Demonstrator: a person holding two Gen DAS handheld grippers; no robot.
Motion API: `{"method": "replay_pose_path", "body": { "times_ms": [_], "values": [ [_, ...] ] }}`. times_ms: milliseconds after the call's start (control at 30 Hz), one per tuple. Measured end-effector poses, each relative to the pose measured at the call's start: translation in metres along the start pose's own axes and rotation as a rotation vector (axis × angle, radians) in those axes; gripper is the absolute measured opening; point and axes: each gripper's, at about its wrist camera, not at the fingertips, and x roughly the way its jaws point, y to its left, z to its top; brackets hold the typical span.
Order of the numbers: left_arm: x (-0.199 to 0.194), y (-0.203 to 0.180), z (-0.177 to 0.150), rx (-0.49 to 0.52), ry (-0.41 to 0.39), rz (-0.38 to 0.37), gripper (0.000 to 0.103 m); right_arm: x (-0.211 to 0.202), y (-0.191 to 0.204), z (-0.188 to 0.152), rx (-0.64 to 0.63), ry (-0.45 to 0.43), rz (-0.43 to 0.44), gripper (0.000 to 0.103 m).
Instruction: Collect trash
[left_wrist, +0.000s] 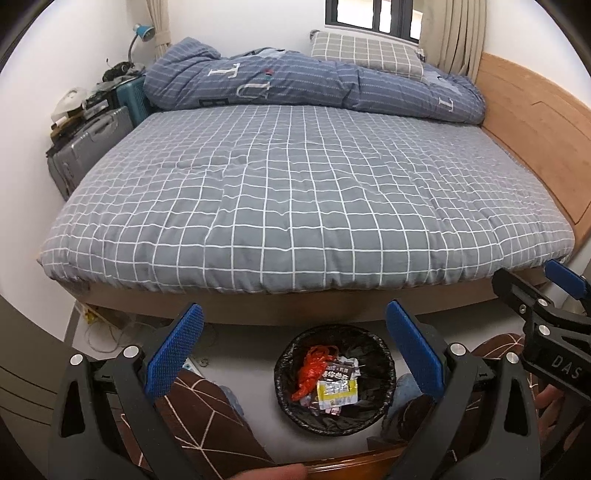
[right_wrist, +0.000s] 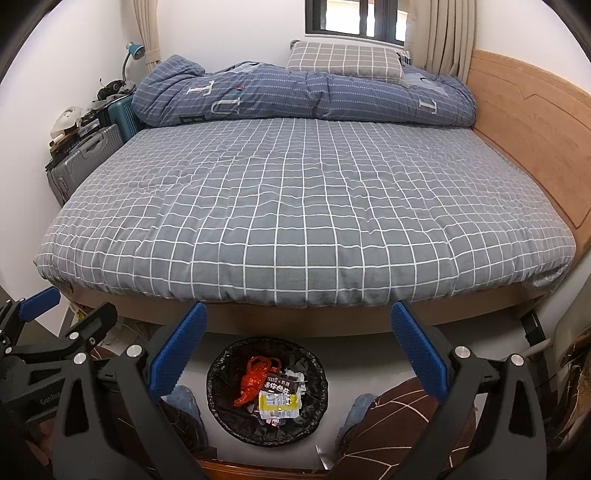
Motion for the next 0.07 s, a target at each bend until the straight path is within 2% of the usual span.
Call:
{"method": "replay_pose_path", "body": {
  "times_ms": [67],
  "values": [
    [0.0002, 0.0015, 0.0003, -0.005, 0.002, 0.008, 0.097, 0.0002, 0.0016, -0.0008, 0.006, 0.001, -0.001, 0.096]
  ]
}}
